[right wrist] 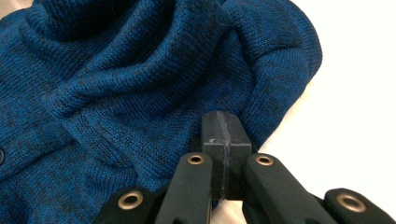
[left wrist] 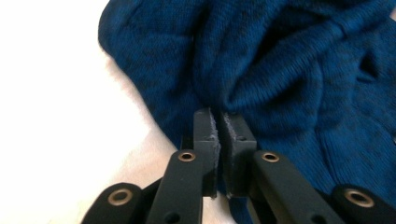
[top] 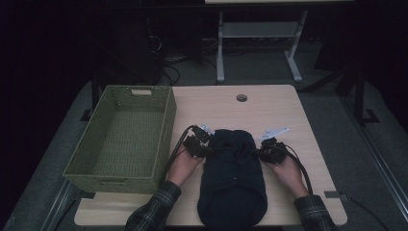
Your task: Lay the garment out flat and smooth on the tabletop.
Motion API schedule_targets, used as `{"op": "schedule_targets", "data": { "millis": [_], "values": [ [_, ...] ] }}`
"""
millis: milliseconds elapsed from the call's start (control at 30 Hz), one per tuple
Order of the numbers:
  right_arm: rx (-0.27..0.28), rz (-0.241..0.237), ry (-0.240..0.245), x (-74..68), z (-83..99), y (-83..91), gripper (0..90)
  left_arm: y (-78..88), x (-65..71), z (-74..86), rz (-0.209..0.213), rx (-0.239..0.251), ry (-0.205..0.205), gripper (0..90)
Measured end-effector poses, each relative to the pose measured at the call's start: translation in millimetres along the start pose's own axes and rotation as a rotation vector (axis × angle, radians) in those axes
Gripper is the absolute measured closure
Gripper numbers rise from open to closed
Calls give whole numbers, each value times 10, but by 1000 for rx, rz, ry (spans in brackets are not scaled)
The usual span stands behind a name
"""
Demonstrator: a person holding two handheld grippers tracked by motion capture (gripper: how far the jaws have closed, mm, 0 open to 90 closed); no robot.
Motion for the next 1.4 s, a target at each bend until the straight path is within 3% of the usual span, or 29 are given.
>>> {"op": "schedule_targets", "data": {
  "millis": [200, 300, 400, 500, 600, 833, 967, 1167, 1233, 1300, 1400],
  "values": [
    [-5, 28, 25, -22, 5, -5, 900, -115, -12, 14, 9, -47, -14, 900],
    [-23, 82, 50, -17, 23, 10, 900, -91, -1, 35, -3, -68, -18, 900],
    [-20, 64, 41, 11, 47, 32, 900, -58, 32, 84, -12, -67, -28, 900],
    [-36, 77, 47, -14, 64, 56, 900, -9, 48, 144, -9, -83, -30, 900],
    [-45, 84, 60, -44, 85, 73, 900, 19, 84, 190, -10, -79, -23, 900],
    [-66, 92, 75, -118, 194, 165, 900, 30, 198, 214, 9, -69, -57, 900],
    [-68, 84, 68, -111, 268, 231, 900, 9, 233, 198, 34, -51, -63, 900],
    [-61, 87, 51, -74, 288, 257, 900, -23, 255, 161, 35, -38, -78, 900],
    [-56, 80, 50, -66, 290, 263, 899, -22, 241, 166, 46, -30, -65, 900],
    [-44, 60, 42, -64, 290, 278, 858, -11, 221, 171, 67, -16, -50, 847],
    [-15, 38, 41, -63, 267, 331, 802, 33, 207, 158, 52, -21, -56, 774]
  ]
}}
Point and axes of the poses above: each handheld gripper's, and its own axes: y roughly backward along the jaws, z roughly out of its underside, x roughly to its right, the point moved 2 cm from there along -y, roughly forward along the jaws, and after that the axes turned 12 degrees about -y, right-handed, at the moved point
